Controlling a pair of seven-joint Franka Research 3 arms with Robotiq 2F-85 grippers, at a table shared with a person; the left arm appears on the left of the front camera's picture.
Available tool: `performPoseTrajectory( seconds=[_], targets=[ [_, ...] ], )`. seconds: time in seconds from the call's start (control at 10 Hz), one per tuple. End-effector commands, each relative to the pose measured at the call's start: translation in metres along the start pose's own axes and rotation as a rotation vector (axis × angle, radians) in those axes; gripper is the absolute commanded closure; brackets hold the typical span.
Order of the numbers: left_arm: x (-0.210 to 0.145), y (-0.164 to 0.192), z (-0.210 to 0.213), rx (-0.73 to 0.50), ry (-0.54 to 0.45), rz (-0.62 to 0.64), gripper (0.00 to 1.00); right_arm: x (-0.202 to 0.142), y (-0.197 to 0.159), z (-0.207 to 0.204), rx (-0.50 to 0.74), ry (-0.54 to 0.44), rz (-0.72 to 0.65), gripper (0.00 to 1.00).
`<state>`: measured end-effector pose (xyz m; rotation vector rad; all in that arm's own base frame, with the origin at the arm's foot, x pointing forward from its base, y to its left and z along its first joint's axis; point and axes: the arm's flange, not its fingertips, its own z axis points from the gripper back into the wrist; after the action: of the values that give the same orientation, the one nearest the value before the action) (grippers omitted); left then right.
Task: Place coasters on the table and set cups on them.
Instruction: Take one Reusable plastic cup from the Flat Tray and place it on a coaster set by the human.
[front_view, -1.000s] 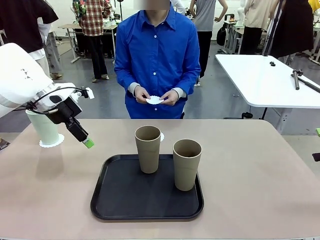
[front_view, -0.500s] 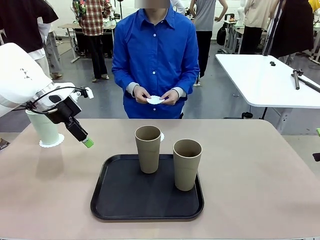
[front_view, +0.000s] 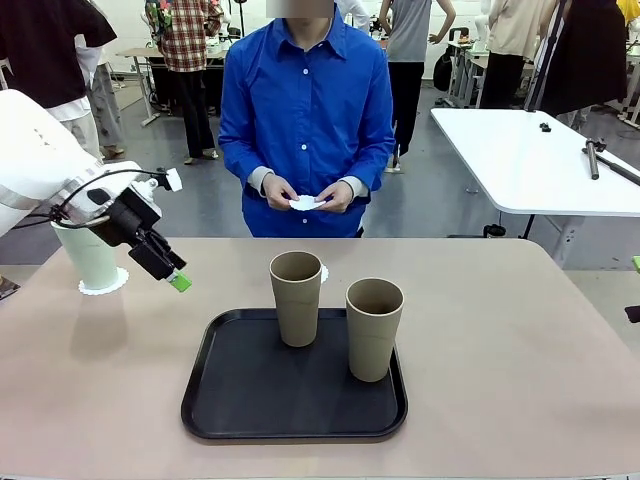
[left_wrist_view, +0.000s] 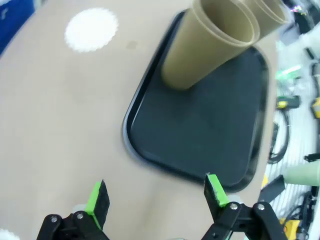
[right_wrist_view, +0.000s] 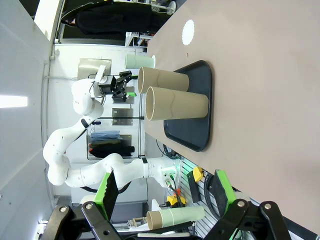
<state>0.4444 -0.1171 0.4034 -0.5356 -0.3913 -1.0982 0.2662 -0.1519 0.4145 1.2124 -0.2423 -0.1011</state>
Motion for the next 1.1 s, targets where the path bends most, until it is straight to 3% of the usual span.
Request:
performPoseTrajectory(
  seconds=[0.0, 0.4, 0.8, 1.0],
  targets=[
    [-0.018, 0.001, -0.005, -0.154, -0.221, -0.180, 0.00, -0.001, 0.000, 0.000, 0.015, -0.005, 0.007, 0.00],
    [-0.030, 0.003, -0.058, -0.238, -0.497, -0.310, 0.00, -0.001, 0.000, 0.000, 0.015, -0.005, 0.007, 0.00],
    [-0.029, 0.001, -0.110, -0.252, -0.660, -0.332, 0.00, -0.001, 0.000, 0.000, 0.015, -0.005, 0.007, 0.00],
    [-0.025, 0.004, -0.121, -0.185, -0.693, -0.307, 0.00, -0.001, 0.000, 0.000, 0.015, -0.005, 0.007, 0.00]
  ],
)
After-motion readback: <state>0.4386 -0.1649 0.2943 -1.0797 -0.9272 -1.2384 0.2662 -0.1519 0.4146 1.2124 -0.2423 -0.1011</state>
